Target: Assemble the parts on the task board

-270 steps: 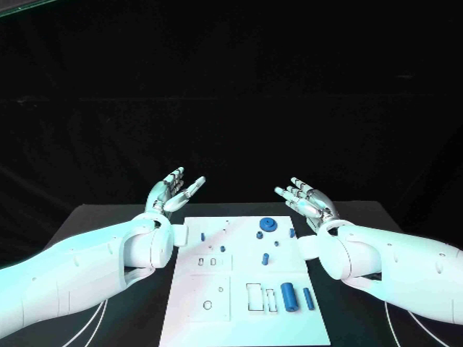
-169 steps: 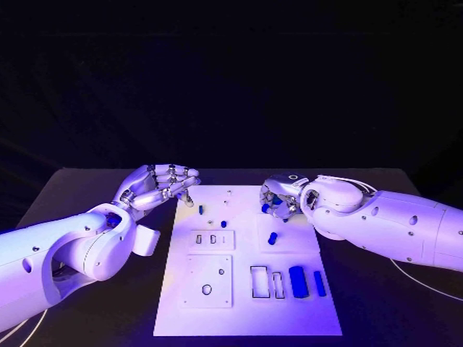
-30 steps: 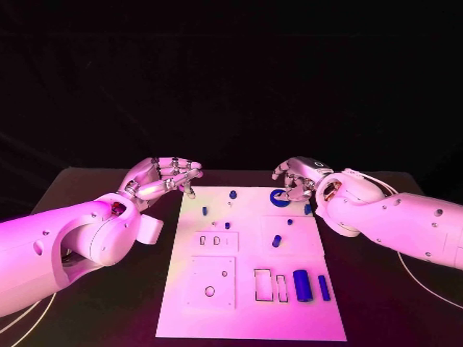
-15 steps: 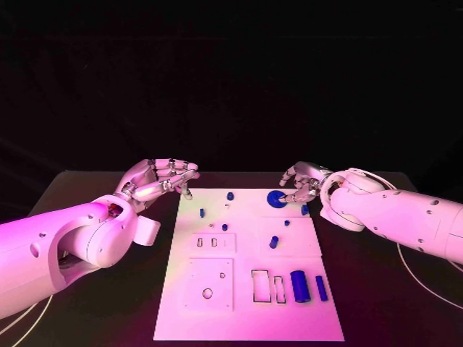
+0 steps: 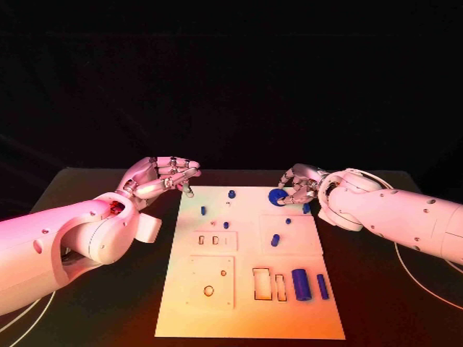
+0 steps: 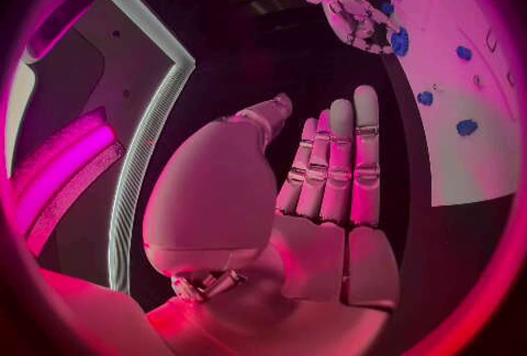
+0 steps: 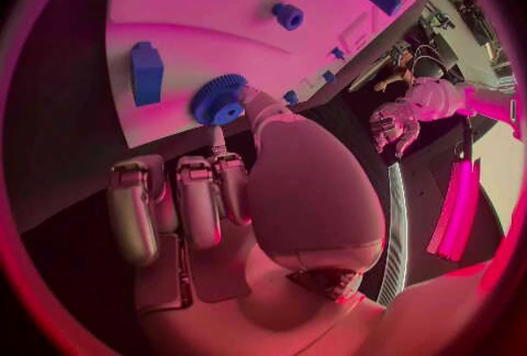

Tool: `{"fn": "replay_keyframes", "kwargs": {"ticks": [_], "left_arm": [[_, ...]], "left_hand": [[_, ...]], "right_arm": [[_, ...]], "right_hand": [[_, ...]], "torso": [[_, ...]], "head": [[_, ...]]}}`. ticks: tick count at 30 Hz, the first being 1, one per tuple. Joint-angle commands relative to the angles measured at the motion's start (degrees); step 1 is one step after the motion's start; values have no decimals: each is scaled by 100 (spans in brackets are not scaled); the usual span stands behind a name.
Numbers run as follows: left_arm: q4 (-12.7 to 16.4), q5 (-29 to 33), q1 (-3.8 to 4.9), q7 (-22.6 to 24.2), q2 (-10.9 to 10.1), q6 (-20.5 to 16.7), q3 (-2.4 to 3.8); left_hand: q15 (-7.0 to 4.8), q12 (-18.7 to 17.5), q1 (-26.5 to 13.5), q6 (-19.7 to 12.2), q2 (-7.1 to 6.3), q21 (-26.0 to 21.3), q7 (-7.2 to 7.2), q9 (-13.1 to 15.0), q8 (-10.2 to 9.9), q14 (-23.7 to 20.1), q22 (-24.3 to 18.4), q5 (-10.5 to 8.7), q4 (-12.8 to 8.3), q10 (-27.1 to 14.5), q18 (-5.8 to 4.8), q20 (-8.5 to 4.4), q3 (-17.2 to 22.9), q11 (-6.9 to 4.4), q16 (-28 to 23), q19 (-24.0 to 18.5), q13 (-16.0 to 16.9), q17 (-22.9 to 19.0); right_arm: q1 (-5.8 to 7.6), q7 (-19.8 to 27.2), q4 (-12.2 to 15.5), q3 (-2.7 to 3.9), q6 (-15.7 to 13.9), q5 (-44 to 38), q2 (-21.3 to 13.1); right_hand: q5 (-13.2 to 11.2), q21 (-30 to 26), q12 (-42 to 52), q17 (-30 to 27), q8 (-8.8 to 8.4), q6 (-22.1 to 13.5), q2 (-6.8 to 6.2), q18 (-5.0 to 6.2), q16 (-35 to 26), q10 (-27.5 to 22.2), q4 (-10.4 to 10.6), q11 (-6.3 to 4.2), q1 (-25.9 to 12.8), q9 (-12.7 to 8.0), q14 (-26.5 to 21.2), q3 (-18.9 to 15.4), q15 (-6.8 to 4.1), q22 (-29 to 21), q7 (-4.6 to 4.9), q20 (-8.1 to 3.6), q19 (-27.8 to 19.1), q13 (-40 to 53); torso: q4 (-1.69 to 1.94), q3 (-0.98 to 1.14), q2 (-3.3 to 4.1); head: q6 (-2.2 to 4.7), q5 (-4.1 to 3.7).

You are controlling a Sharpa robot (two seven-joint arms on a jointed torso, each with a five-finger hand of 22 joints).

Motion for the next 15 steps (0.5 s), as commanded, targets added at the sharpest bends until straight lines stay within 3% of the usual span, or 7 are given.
{"fn": "replay_keyframes", "kwargs": {"ticks": [1,15], "left_arm": [[4,27,6,28,17,111,4],[-5,27,6,20,23,119,4]], "left_hand": [[1,-20,-6,-30,-3,25,11,7,-25,-30,9,1,-9,-10,20,-8,34,9,-24,-50,9,-9],[1,-20,-6,-30,-3,25,11,7,-25,-30,9,1,-9,-10,20,-8,34,9,-24,-50,9,-9]], "right_arm": [[-8,-11,-16,-3,127,-46,25],[-45,-84,-73,-19,86,-441,95]], "right_hand": [[29,20,35,1062,49,86,42,-79,24,147,25,6,42,15,518,57,34,1507,-22,39,600,1004],[-72,20,110,1084,168,421,47,-79,38,210,-7,-53,113,-21,519,547,-18,1507,-85,-6,600,1071]], "torso": [[5,1,1],[-1,7,3]], "head": [[-1,1],[-33,25]]}}
